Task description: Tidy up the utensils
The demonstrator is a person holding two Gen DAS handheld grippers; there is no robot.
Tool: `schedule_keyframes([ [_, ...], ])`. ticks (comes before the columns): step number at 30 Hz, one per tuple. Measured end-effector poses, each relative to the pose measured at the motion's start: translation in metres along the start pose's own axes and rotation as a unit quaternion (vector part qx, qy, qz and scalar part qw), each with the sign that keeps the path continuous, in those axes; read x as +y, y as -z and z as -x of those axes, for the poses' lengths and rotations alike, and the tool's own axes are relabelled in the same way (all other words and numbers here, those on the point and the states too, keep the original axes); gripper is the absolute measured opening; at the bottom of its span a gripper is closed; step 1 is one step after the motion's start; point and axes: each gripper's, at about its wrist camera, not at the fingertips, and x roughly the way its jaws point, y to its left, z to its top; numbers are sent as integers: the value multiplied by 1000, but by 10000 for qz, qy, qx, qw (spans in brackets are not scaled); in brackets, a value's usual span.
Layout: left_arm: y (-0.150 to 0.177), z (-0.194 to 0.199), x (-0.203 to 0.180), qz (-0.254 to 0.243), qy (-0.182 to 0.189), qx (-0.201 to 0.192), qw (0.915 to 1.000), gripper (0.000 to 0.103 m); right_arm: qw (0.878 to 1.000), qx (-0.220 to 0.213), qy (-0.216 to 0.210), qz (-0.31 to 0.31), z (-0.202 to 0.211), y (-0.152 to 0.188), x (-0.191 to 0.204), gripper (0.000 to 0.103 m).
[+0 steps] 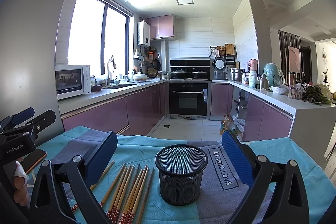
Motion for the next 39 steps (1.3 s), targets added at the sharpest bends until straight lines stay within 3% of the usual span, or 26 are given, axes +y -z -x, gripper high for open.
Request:
schedule_keyframes([
  [39, 0, -1, -2, -19, 5, 22, 10000, 97, 10000, 42, -14, -57, -2, -2, -3, 96],
])
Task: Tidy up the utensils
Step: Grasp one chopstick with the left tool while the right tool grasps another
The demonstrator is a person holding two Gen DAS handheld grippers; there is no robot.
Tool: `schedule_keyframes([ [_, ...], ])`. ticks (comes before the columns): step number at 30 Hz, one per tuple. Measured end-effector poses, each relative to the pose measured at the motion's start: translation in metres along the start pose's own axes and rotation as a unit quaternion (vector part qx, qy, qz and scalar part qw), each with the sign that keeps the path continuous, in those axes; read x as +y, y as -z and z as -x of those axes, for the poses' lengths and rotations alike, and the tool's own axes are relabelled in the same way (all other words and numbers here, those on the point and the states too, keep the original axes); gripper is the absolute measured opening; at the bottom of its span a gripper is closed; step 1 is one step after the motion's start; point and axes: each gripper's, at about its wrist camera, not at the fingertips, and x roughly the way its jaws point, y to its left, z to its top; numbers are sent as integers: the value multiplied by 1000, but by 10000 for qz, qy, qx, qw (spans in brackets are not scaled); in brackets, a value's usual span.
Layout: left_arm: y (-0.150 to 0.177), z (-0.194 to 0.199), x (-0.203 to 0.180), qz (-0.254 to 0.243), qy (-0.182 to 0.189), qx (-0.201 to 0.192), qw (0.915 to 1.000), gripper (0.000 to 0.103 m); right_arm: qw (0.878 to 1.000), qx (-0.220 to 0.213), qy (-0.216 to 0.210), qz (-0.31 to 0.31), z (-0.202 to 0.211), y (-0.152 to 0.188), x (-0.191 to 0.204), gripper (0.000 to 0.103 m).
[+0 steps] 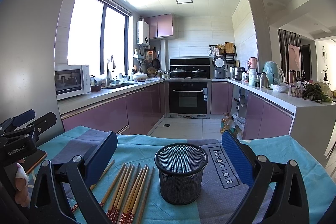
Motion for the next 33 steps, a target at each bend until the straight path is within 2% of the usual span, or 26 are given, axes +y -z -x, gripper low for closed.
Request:
schedule_keyframes([
  [10, 6, -2, -1, -41, 41, 92, 9999, 97, 9998, 139, -122, -55, -4, 2, -3, 96],
  [14, 11, -11, 2, -132, 107, 338, 9993, 97, 9989, 367, -281, -29, -7, 6, -2, 96],
  [18, 21, -27, 4, -269, 261, 829, 9959, 97, 9944, 886, -584, -5, -15, 18, -1, 96],
  [20, 29, -38, 3, -414, 266, 1183, 9918, 97, 9900, 1200, -736, 32, -21, 27, 2, 90],
  [21, 34, -44, 3, -468, 295, 1355, 9892, 97, 9877, 1353, -787, 61, -24, 31, 4, 84],
  [27, 64, -77, 3, -560, 595, 2255, 9708, 80, 9613, 2533, -1077, 122, -58, 64, 14, 53],
  [30, 78, -94, 2, -530, 734, 2541, 9629, 70, 9533, 2817, -1088, 78, -71, 75, 21, 40],
  [33, 89, -110, -2, -596, 798, 2797, 9549, 65, 9476, 3009, -1070, 22, -80, 80, 23, 35],
])
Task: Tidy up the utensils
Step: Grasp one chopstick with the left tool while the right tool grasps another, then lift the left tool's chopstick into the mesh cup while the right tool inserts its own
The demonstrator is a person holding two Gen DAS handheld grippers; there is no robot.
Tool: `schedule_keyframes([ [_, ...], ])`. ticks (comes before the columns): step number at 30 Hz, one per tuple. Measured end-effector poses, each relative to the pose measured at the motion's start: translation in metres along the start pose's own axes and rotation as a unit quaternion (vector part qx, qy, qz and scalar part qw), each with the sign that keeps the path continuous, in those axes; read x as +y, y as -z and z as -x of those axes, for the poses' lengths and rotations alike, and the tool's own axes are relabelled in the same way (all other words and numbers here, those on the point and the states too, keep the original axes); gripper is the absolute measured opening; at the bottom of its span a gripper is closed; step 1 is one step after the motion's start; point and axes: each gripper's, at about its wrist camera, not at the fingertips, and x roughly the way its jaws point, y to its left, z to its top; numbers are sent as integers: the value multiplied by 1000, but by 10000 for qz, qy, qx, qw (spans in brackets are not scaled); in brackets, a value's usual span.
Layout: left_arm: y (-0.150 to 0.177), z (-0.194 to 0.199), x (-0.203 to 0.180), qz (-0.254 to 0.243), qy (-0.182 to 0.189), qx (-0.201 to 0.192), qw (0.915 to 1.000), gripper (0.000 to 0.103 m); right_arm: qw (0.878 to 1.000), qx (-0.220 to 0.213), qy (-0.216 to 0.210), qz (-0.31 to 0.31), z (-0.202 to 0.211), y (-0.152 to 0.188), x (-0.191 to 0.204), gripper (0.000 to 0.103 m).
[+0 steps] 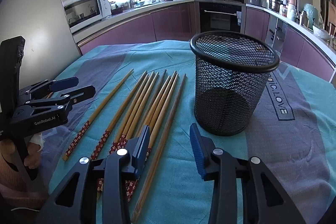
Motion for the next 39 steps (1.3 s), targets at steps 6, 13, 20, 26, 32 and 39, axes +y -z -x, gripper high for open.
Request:
schedule_keyframes([
  [6, -1, -21, -6, -41, 142, 386, 9991, 49, 9995, 304, 61, -112, -14, -8, 2, 24],
  [13, -7, -42, -7, 33, 268, 692, 9972, 41, 9986, 481, 226, -66, -32, -16, 3, 24],
  [20, -15, -58, -16, 15, 363, 825, 9959, 36, 9984, 500, 208, -171, -40, -23, 0, 20],
  [26, -18, -60, -23, 100, 415, 800, 9959, 12, 9982, 460, -28, -395, -37, -20, -5, 6],
  [32, -18, -52, -19, 269, 500, 733, 9957, 8, 9986, 269, -244, -384, -18, -17, -8, 6],
  [39, -31, -16, -14, 285, 876, 415, 9949, 8, 9972, -184, -623, -378, 18, -24, -17, 6],
])
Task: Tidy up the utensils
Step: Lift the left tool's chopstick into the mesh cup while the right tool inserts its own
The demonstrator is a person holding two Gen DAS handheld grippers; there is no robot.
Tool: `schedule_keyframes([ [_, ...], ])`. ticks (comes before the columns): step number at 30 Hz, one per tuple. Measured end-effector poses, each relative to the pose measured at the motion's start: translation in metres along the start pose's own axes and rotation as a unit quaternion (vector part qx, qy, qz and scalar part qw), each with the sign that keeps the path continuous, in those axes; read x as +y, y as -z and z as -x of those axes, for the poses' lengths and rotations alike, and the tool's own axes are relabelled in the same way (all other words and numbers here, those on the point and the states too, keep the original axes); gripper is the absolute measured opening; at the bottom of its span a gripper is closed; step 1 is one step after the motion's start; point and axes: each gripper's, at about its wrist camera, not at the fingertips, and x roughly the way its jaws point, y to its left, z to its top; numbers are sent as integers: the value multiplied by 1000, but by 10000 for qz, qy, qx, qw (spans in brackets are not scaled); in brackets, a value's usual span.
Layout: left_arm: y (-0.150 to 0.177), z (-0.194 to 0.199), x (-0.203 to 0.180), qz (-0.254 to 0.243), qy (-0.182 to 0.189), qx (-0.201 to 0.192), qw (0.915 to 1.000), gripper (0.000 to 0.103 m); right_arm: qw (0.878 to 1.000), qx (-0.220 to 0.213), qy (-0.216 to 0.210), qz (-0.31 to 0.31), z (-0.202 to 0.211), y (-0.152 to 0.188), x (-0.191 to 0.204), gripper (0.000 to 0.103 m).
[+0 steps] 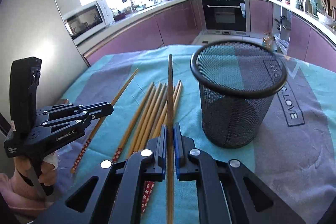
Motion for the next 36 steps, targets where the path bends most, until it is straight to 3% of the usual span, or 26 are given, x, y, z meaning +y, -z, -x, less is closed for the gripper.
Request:
schedule_keyframes([
  [11, -25, 84, -4, -21, 819, -781, 9936, 8, 9963, -802, -302, 26, 55, -25, -7, 6],
  [21, -76, 138, -26, 13, 1430, -1466, 9788, 8, 9885, -1439, -447, 149, 96, -62, -15, 6],
  [30, -127, 143, -81, -238, 1710, -1760, 9691, 8, 9813, -1892, -90, 338, 123, -97, -26, 6],
  [36, -136, 109, -118, -496, 1633, -1519, 9735, 8, 9863, -1610, 210, 288, 99, -99, -43, 6],
])
